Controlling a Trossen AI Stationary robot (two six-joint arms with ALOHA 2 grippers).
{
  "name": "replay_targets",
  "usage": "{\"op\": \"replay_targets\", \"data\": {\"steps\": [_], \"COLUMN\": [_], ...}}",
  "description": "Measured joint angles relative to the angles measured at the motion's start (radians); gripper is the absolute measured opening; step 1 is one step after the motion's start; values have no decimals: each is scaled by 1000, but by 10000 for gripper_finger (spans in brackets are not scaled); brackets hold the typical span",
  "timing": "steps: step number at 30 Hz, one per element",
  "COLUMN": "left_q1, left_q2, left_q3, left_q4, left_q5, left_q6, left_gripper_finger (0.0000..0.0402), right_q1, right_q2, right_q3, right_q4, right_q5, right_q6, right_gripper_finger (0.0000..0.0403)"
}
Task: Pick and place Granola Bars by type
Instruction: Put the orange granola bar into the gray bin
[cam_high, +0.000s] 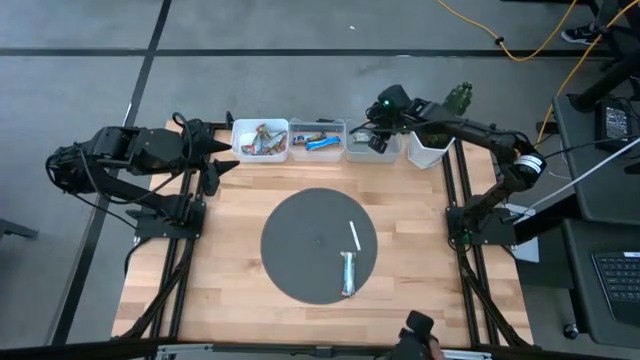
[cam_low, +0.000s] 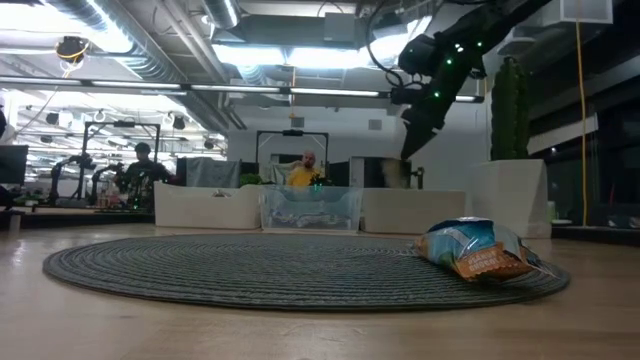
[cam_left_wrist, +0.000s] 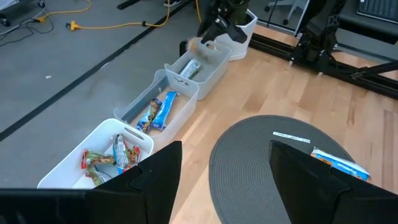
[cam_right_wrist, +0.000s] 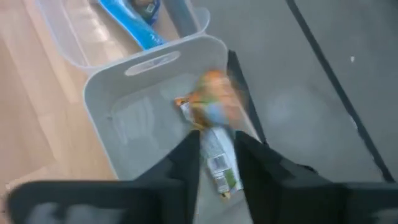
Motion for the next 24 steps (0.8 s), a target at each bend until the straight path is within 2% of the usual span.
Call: {"op": "replay_targets", "data": {"steps": [6, 10, 13, 19, 21, 24], "left_q1": [0, 0, 0, 0, 0, 0], "left_q2": [0, 0, 0, 0, 0, 0], "left_q3": [0, 0, 0, 0, 0, 0], "left_q4": [0, 0, 0, -3, -3, -3], "left_q5": [0, 0, 0, 21, 26, 30], "left_q6": [1, 3, 12, 47, 58, 63], "left_gripper_finger": [230, 230, 230, 230, 230, 230], "right_q1": [0, 29, 85, 271, 362, 507], "right_q2": [-1, -35, -93, -228, -271, -336], "right_q3": [74, 148, 168, 133, 118, 95], "right_q4": [-47, -131, -196, -320, -347, -357], "right_q5": [1, -47, -135, -422, -458, -440], "right_q6": [20, 44, 47, 45, 44, 69], "right_gripper_finger": [208, 251, 259, 246, 239, 227]}}
